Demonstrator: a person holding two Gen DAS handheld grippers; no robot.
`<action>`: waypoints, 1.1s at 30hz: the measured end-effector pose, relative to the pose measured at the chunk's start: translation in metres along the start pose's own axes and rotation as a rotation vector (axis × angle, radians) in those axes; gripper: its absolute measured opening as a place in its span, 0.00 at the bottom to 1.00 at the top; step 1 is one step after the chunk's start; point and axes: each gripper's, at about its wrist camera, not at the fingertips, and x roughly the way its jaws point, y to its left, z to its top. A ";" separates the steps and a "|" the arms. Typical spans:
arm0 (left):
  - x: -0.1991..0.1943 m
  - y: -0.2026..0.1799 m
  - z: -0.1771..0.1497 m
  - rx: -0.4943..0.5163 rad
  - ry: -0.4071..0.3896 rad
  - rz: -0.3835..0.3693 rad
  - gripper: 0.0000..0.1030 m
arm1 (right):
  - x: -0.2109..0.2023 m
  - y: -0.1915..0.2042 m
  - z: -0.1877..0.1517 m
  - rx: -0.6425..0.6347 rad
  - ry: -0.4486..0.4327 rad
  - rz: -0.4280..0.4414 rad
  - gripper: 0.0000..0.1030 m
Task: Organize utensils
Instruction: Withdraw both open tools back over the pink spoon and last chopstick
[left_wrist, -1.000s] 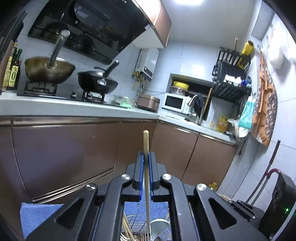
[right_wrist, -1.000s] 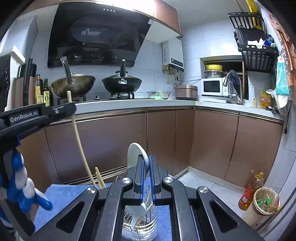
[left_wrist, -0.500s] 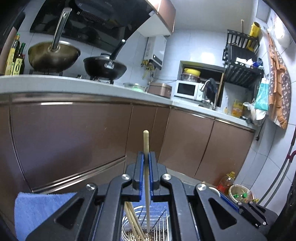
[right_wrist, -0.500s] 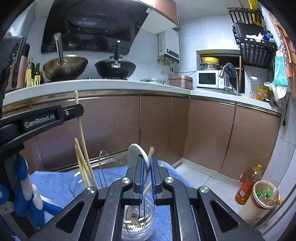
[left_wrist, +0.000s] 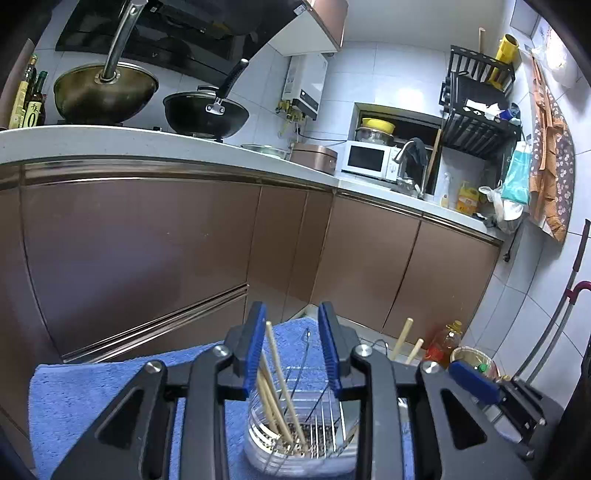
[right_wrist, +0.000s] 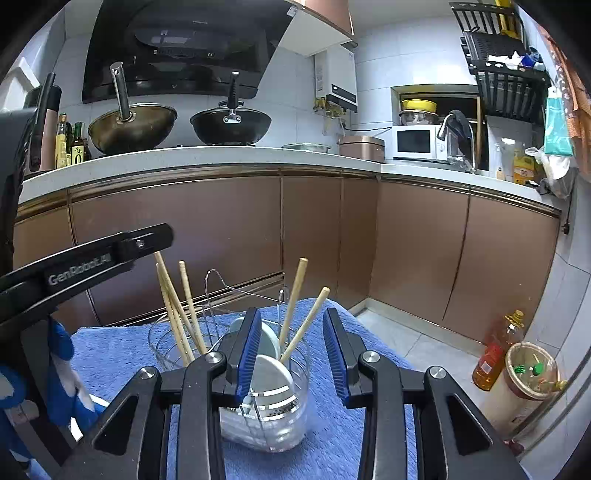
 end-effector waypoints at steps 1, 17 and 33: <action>-0.005 0.001 0.000 0.003 -0.001 0.003 0.28 | -0.006 -0.001 0.001 0.006 0.001 0.000 0.32; -0.114 0.008 -0.013 0.070 0.028 0.096 0.43 | -0.095 -0.005 0.001 0.092 -0.006 0.023 0.40; -0.170 -0.001 -0.024 0.152 0.008 0.133 0.57 | -0.147 0.016 -0.007 0.110 -0.029 -0.001 0.60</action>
